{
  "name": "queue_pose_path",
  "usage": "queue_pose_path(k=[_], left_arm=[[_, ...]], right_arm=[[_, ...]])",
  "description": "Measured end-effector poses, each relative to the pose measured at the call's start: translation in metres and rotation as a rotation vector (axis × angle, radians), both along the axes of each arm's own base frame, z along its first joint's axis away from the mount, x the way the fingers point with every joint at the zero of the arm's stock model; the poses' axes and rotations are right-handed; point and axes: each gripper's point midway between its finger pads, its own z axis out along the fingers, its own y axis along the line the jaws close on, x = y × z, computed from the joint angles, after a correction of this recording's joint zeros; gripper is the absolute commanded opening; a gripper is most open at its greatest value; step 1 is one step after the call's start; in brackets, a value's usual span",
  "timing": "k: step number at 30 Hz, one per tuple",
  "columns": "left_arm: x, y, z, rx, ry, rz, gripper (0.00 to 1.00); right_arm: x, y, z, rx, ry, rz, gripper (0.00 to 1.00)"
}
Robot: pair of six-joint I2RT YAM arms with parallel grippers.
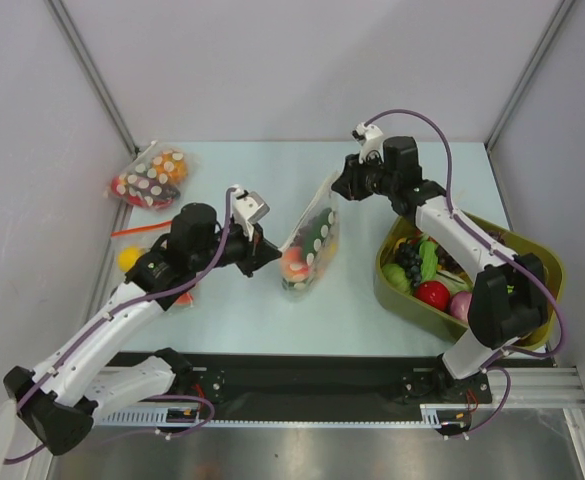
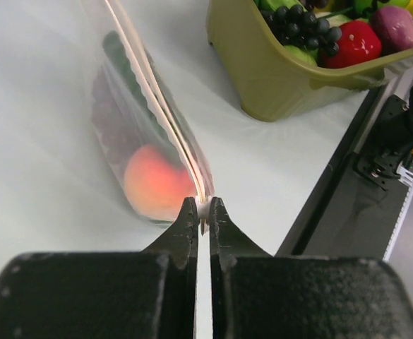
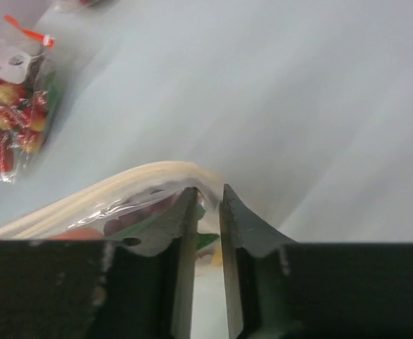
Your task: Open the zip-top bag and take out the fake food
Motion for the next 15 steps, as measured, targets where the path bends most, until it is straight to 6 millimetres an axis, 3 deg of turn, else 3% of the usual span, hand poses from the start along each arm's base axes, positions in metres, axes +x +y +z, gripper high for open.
queue_pose_path(k=[5,8,11,15], left_arm=[[-0.005,-0.015,-0.010,0.007,0.039,-0.060,0.00],[-0.006,-0.023,-0.016,0.013,0.053,-0.086,0.00],[-0.008,-0.030,-0.019,0.017,0.058,-0.106,0.00],[-0.011,-0.037,-0.022,0.021,0.064,-0.122,0.00]], right_arm=[[0.010,-0.017,0.012,-0.044,-0.001,-0.110,0.52],[0.003,-0.025,0.024,-0.057,-0.009,-0.154,0.55],[-0.012,-0.029,0.049,-0.032,-0.045,-0.188,0.56],[-0.038,-0.023,0.076,0.025,-0.076,-0.183,0.58]])
